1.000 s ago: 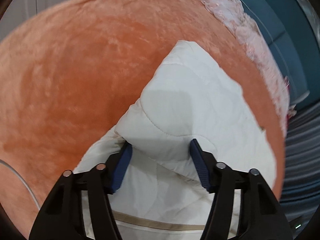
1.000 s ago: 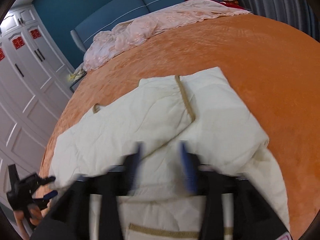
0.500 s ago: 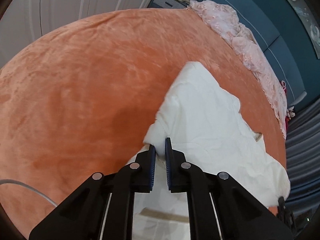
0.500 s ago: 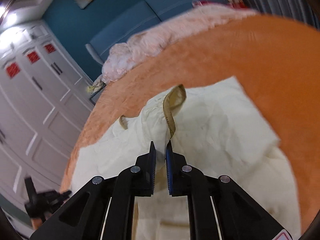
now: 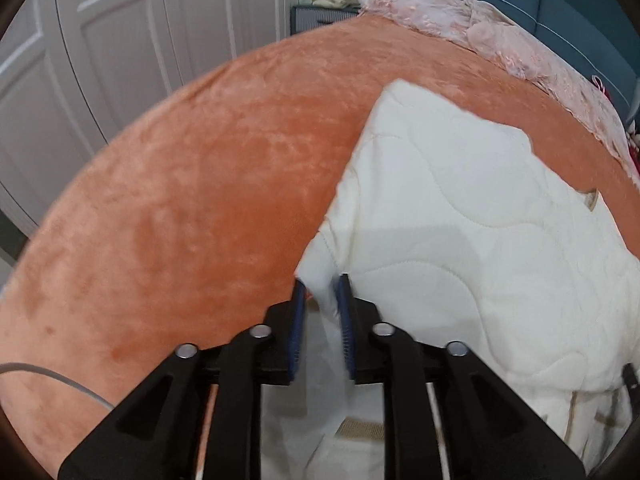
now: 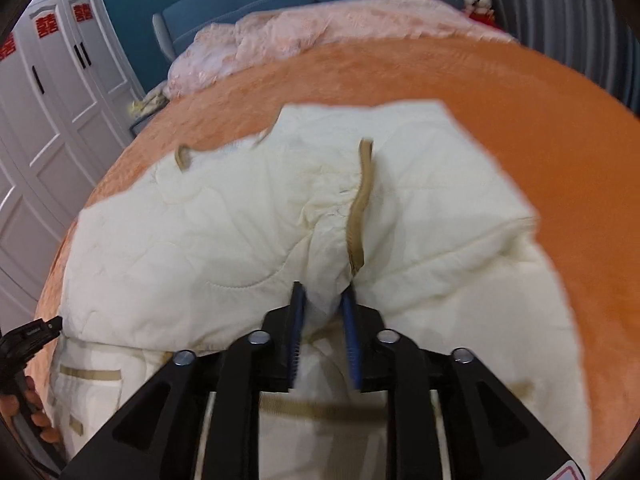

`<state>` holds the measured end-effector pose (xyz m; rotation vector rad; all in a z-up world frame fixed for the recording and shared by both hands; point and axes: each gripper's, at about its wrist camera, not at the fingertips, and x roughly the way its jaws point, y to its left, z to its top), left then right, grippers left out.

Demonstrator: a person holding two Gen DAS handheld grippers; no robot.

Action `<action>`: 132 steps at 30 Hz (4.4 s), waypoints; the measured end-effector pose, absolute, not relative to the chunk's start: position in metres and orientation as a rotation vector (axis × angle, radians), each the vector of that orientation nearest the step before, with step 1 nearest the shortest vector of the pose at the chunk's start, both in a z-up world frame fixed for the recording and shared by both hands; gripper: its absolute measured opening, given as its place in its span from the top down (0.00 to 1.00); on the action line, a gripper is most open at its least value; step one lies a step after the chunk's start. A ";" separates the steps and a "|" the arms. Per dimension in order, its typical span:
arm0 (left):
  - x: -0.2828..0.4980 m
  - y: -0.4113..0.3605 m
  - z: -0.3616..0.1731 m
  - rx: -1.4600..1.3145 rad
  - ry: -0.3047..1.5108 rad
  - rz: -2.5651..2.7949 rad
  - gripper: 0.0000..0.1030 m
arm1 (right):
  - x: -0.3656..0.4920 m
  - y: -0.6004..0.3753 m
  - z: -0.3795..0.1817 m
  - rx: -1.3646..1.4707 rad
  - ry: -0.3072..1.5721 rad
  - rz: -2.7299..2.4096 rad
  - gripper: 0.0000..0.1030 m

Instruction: Fold large clothes

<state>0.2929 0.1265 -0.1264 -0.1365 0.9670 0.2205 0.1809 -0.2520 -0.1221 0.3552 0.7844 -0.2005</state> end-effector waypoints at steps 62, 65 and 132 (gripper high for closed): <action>0.183 0.183 -0.154 -0.249 1.132 0.156 0.10 | 0.027 -0.299 -0.108 0.278 0.818 -0.307 0.40; 0.181 0.178 -0.156 -0.242 1.127 0.169 0.13 | 0.040 -0.309 -0.127 0.299 0.867 -0.326 0.40; 0.323 0.096 -0.159 -0.025 0.929 0.098 0.67 | 0.317 -0.092 -0.149 0.194 0.928 0.191 0.96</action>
